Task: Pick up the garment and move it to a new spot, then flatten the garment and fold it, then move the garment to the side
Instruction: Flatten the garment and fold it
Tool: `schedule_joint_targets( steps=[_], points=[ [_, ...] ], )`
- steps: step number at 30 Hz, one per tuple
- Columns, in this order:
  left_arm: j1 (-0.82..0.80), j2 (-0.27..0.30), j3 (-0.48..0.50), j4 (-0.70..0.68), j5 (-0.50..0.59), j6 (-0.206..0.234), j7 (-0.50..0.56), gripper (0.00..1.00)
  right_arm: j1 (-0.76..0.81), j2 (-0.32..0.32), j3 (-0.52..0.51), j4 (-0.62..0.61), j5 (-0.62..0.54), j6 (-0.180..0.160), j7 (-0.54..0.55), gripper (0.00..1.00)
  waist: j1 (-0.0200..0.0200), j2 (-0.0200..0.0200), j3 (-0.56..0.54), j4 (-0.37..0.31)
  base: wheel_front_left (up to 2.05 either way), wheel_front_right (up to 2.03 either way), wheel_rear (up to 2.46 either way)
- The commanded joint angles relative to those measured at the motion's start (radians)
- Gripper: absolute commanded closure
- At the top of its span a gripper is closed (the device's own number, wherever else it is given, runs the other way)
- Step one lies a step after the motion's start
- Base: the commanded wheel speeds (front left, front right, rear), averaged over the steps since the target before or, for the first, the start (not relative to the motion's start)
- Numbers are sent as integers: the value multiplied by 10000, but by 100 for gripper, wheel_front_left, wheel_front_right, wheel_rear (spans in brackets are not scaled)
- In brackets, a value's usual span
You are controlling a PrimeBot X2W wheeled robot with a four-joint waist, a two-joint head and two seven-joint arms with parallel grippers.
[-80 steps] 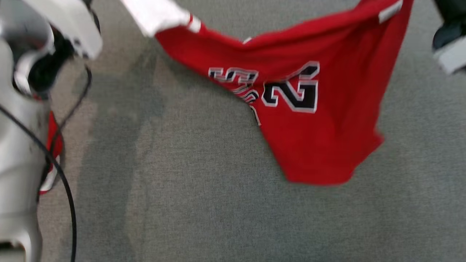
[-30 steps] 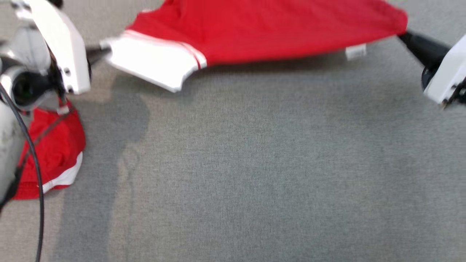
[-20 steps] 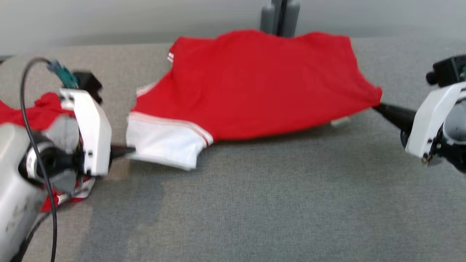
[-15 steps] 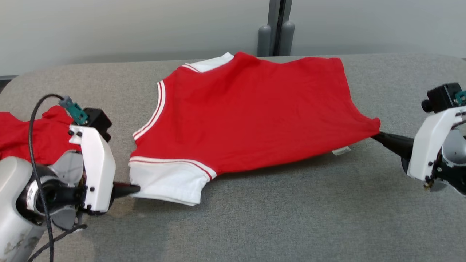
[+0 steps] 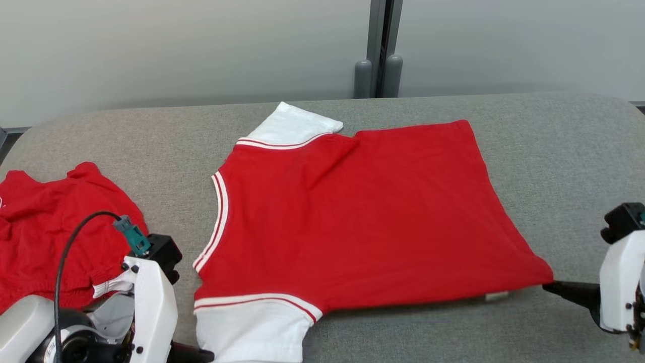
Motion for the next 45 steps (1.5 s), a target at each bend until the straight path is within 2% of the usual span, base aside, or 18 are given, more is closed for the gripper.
schedule_joint_targets(
  steps=[1,10,17,25,33,39,45],
  points=[
    [308,139,8,-195,-126,105,-7,100,373,-347,33,-148,88,3,226,100,0,-1,4,1,0,0,0],
    [733,203,111,-521,-164,188,-230,100,819,-1169,45,-937,257,3,242,100,0,-1,144,-25,0,0,0],
    [194,-11,185,-329,-1,75,-335,100,503,-1326,-2,-1345,243,3,287,100,0,-1,342,-63,0,0,0],
    [-637,-429,335,295,146,-42,-438,100,-93,-1194,-304,-1332,277,3,99,100,0,-1,865,-192,0,0,0],
    [-2435,-882,454,1705,475,-156,-196,100,-1255,-1054,-573,-866,534,3,855,100,0,-1,1646,-275,0,0,0],
    [-3318,-975,433,2743,791,-294,-152,100,-1787,-816,-507,-82,794,3,1431,100,0,-1,2050,-285,0,0,0],
    [-3958,-1294,485,3440,960,-635,-411,100,-2045,-590,-475,230,1038,3,1453,100,0,-1,2338,-259,0,0,0]
  ],
)
